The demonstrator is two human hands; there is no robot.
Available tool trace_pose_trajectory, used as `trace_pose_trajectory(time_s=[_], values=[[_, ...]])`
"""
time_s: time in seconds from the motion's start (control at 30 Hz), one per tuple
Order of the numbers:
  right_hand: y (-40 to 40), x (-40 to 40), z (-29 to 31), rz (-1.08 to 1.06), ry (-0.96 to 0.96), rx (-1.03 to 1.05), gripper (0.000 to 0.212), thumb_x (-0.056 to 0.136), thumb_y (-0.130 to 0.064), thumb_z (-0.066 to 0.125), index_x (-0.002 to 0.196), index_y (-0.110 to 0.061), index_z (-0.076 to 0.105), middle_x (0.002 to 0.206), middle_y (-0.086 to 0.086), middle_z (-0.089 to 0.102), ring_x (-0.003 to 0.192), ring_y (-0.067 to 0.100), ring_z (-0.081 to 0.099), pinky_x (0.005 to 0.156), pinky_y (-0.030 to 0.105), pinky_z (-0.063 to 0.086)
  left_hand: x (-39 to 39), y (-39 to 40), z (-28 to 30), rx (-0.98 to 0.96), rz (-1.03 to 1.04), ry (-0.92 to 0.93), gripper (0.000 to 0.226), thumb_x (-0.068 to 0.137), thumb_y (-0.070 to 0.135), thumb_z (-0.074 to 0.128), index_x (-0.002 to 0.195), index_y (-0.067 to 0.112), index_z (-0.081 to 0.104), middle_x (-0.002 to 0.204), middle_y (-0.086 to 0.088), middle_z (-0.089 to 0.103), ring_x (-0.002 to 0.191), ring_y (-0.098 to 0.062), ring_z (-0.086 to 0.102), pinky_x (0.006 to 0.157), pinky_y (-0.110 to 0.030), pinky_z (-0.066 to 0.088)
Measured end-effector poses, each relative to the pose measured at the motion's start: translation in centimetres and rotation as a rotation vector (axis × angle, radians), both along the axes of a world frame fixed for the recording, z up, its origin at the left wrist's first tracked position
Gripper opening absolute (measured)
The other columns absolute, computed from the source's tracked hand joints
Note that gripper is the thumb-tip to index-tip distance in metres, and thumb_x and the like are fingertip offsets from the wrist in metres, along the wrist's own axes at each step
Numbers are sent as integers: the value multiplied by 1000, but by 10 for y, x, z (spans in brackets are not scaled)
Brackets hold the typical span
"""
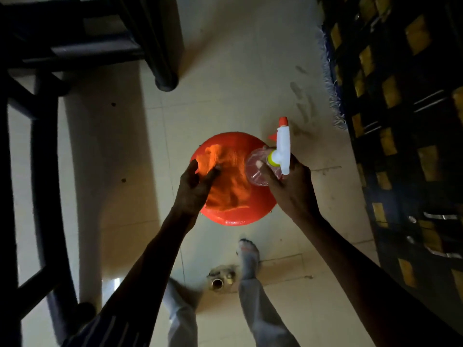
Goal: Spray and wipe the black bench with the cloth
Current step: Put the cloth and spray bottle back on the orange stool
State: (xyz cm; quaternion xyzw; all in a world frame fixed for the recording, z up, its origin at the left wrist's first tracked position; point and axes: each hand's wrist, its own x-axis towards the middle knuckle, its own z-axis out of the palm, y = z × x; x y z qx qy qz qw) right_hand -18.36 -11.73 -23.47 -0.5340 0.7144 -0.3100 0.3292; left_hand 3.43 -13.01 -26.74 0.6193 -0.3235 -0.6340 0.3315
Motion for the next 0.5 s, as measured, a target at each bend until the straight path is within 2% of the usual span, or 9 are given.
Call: trace_pose_trajectory(time_s=[0.13, 0.23, 0.33, 0.4, 0.47, 0.5], values=[[-10, -12, -35, 30, -39, 16, 38, 96, -38, 79, 125, -16, 68, 91, -20, 66, 89, 0, 64, 79, 10, 50, 2, -5, -43, 53, -59, -363, 36, 96, 30, 72, 126, 13, 62, 111, -13, 74, 105, -36, 71, 89, -52, 61], [-12, -14, -52, 68, -29, 49, 50, 96, -38, 78, 135, -8, 64, 100, -12, 68, 94, 2, 64, 79, 0, 44, 11, 0, -61, 87, -121, -561, 45, 95, 25, 72, 134, 9, 57, 119, -17, 72, 106, -37, 69, 92, -50, 60], [-11, -15, -56, 74, -9, 37, 59, 96, -38, 79, 140, -4, 60, 111, -1, 74, 100, 2, 61, 82, -7, 38, 17, 4, -65, 66, -132, -649, 49, 93, 27, 76, 134, 7, 57, 118, -18, 72, 95, -32, 70, 81, -38, 58], [-13, -16, -54, 106, -12, 32, 63, 95, -38, 79, 145, -5, 57, 122, 6, 74, 109, 10, 63, 87, -5, 41, 18, 7, -64, 53, -134, -685, 50, 92, 26, 77, 133, 8, 57, 118, -18, 72, 87, -27, 67, 76, -33, 55], [-13, -17, -52, 139, -12, 66, 65, 95, -38, 79, 148, -8, 55, 132, 7, 71, 115, 14, 65, 93, 8, 48, 18, 8, -63, 38, -147, -712, 53, 91, 27, 77, 135, 7, 54, 121, -17, 72, 87, -24, 66, 76, -32, 55], [-12, -18, -51, 149, -18, 76, 66, 95, -38, 79, 149, -9, 54, 136, 7, 69, 119, 14, 64, 94, 10, 46, 16, 10, -61, 28, -159, -722, 55, 91, 29, 77, 137, 7, 53, 123, -17, 70, 90, -24, 67, 77, -32, 55]])
